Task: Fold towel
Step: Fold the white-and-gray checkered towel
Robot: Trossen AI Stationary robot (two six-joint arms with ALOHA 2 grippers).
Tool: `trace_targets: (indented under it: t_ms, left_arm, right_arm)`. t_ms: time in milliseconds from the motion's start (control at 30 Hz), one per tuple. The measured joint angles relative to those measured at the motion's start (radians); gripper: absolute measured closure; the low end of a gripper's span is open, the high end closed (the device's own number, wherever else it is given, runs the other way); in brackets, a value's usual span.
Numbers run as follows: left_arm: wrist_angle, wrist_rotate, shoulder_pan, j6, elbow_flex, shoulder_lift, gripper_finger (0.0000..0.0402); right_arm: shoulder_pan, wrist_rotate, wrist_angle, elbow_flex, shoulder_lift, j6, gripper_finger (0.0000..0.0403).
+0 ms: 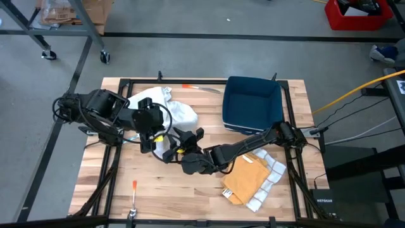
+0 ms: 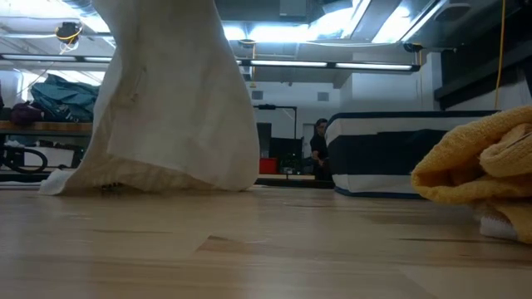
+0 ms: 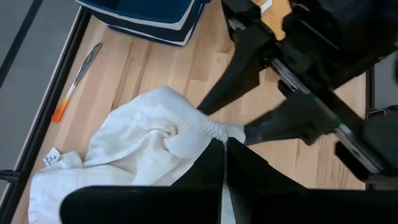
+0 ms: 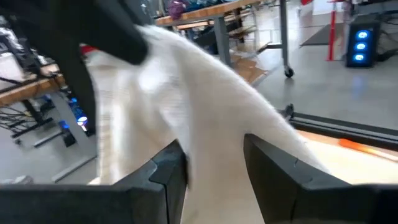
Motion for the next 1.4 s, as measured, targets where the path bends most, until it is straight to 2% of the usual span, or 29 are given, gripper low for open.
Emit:
trace_targets:
  t_ms: [267,500,733,1400]
  left_arm:
    - [-0.001,0.000,-0.030,-0.019,0.000,0.000,0.0401]
    - [-0.003,0.000,-0.065,-0.026,0.000,0.000,0.0401]
    - [-0.003,0.000,-0.086,-0.026,0.000,0.000,0.0401]
    - [-0.002,0.000,-0.090,-0.019,0.000,0.000,0.0402]
  right_arm:
    - [-0.019,-0.004,-0.179,0.000,0.000,0.178,0.0247]
    - [-0.036,-0.164,-0.375,0.000,0.000,0.335,0.0247]
    - [-0.051,-0.307,-0.441,0.000,0.000,0.339,0.0247]
    - [-0.060,-0.558,-0.617,0.000,0.000,0.343,0.0247]
